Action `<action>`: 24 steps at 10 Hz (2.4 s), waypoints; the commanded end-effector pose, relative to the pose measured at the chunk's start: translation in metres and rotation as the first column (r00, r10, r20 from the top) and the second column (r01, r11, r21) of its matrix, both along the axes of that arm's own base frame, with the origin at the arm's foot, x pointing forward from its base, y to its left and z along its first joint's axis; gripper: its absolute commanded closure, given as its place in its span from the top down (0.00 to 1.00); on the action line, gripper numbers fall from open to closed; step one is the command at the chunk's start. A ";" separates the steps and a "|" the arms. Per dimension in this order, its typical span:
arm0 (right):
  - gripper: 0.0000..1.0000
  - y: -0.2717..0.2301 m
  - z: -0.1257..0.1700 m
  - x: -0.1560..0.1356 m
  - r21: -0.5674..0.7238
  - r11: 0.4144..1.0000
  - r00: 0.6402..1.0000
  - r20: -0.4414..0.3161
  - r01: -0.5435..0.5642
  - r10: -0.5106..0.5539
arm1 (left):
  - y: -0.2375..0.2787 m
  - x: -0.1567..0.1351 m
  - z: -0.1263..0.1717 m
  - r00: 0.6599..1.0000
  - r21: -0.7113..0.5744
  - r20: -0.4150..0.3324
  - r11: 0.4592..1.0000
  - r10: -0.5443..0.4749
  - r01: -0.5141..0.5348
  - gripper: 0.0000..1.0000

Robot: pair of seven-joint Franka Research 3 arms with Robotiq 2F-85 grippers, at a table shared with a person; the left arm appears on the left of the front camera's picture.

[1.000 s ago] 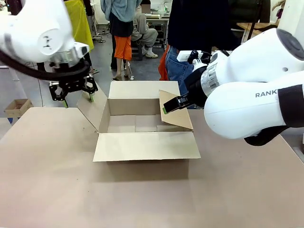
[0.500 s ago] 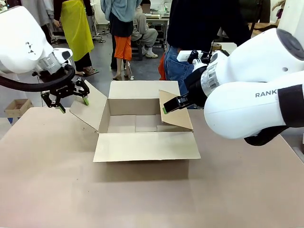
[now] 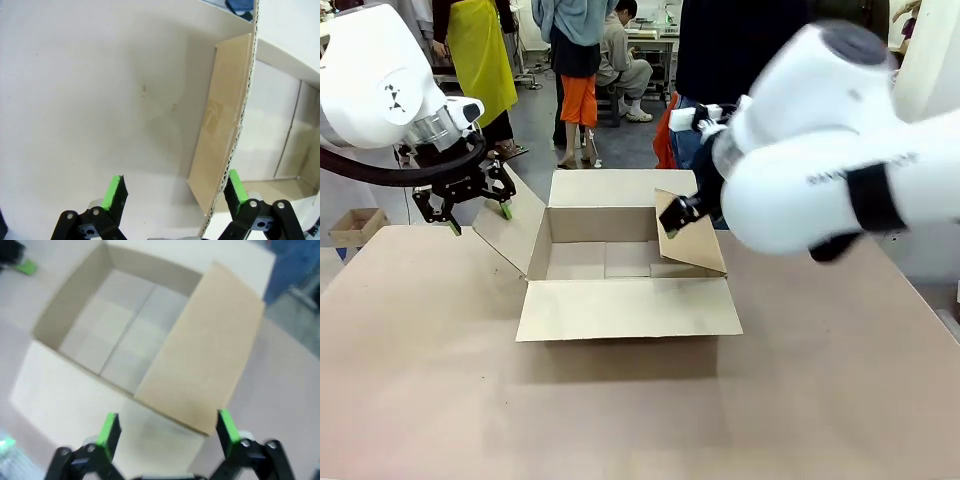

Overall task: Pack the gift set into the box.
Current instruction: Place both hands on the side flaps of the Package Box and spread them outward.

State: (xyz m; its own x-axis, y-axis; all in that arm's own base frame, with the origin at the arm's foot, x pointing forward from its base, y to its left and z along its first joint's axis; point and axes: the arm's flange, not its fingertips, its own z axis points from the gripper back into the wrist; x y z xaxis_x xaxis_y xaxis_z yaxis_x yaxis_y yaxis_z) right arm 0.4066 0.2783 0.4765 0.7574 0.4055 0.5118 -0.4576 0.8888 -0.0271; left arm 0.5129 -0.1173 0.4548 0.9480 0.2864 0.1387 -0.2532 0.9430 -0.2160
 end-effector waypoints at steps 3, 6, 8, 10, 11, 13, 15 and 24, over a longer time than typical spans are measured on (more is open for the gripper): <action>1.00 0.020 0.018 0.021 -0.083 0.993 0.996 -0.029 0.087 -0.090 | 0.001 -0.001 0.004 1.000 0.015 -0.007 1.000 0.012 -0.012 1.00; 1.00 0.057 0.023 0.031 -0.190 0.958 0.976 0.000 0.216 -0.220 | 0.001 -0.001 0.004 1.000 0.015 -0.007 1.000 0.012 -0.012 1.00; 1.00 0.094 0.007 0.073 -0.295 0.907 0.949 -0.006 0.300 -0.315 | 0.001 -0.001 0.004 1.000 0.015 -0.007 1.000 0.012 -0.012 1.00; 1.00 0.108 -0.019 0.106 -0.295 0.882 0.919 -0.030 0.369 -0.394 | 0.001 -0.001 0.004 1.000 0.015 -0.007 1.000 0.012 -0.012 1.00; 1.00 0.111 -0.032 0.113 -0.293 0.869 0.907 -0.017 0.398 -0.421 | 0.001 -0.001 0.004 1.000 0.015 -0.007 1.000 0.012 -0.012 1.00; 1.00 0.114 -0.064 0.130 -0.315 0.834 0.882 0.018 0.452 -0.471 | 0.001 -0.001 0.004 1.000 0.015 -0.007 1.000 0.012 -0.012 1.00; 1.00 0.105 -0.086 0.136 -0.345 0.801 0.867 0.098 0.489 -0.488 | 0.001 -0.001 0.004 1.000 0.015 -0.007 1.000 0.012 -0.012 1.00; 1.00 -0.024 -0.016 0.116 -0.142 0.844 0.855 0.059 0.517 -0.515 | 0.001 -0.001 0.004 1.000 0.015 -0.007 1.000 0.012 -0.012 1.00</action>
